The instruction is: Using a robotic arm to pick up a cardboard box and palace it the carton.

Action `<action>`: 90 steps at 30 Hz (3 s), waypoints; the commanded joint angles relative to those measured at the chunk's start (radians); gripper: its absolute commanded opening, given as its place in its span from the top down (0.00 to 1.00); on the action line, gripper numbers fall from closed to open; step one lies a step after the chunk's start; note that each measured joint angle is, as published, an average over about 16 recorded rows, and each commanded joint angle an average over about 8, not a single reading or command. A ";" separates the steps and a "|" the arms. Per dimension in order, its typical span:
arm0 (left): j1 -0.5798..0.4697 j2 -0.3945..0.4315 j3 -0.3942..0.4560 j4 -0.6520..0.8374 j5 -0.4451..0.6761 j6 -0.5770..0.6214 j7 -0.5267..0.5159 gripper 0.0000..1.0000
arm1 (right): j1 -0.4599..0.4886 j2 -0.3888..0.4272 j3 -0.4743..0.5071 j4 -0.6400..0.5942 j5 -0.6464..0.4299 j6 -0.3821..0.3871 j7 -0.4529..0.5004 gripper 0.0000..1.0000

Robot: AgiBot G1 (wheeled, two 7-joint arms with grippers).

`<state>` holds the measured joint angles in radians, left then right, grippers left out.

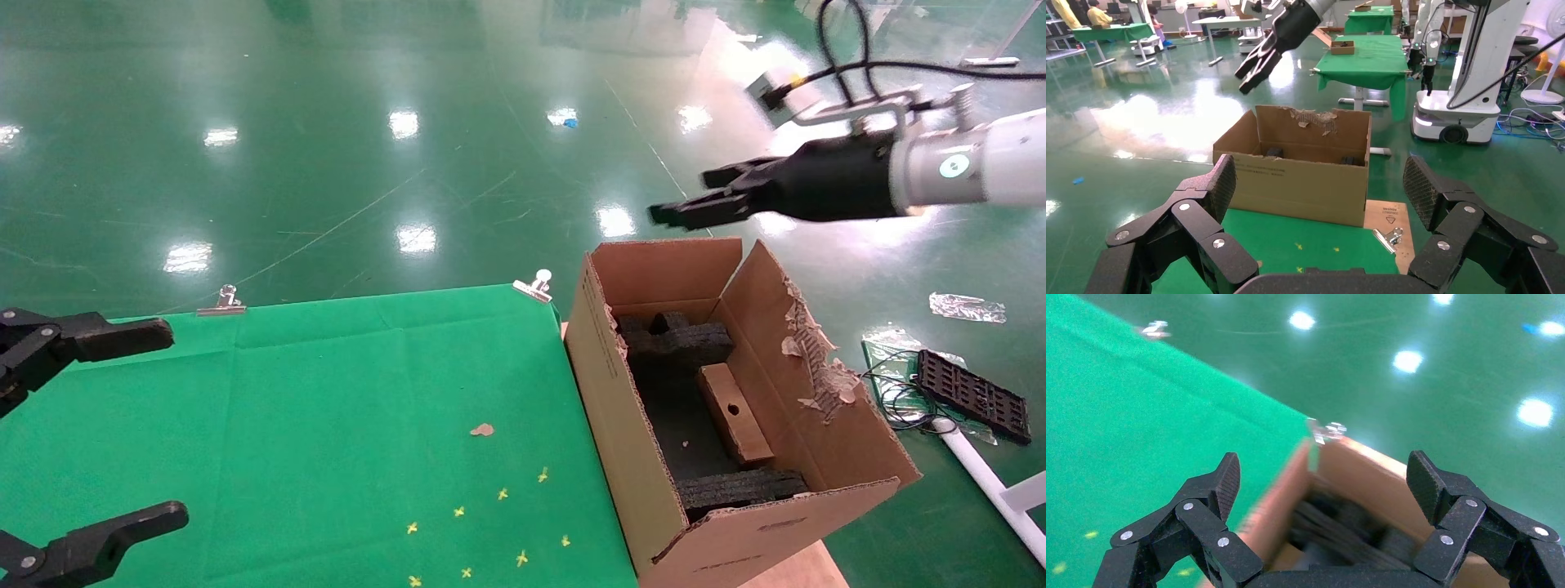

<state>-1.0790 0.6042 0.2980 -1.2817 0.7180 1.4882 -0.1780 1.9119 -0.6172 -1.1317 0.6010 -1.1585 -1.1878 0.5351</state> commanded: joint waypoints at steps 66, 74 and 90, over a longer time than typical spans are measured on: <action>0.000 -0.001 0.003 0.000 -0.002 -0.001 0.001 0.00 | -0.847 0.006 0.862 0.690 0.435 -0.312 -0.350 0.00; 0.000 -0.001 0.003 0.000 -0.002 -0.001 0.001 0.00 | -0.841 0.006 0.855 0.685 0.430 -0.309 -0.348 0.00; 0.000 -0.001 0.002 0.000 -0.002 -0.001 0.001 0.00 | -0.835 0.006 0.850 0.681 0.427 -0.307 -0.346 0.00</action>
<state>-1.0795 0.6031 0.3005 -1.2813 0.7161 1.4870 -0.1767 1.0763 -0.6111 -0.2816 1.2824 -0.7312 -1.4950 0.1887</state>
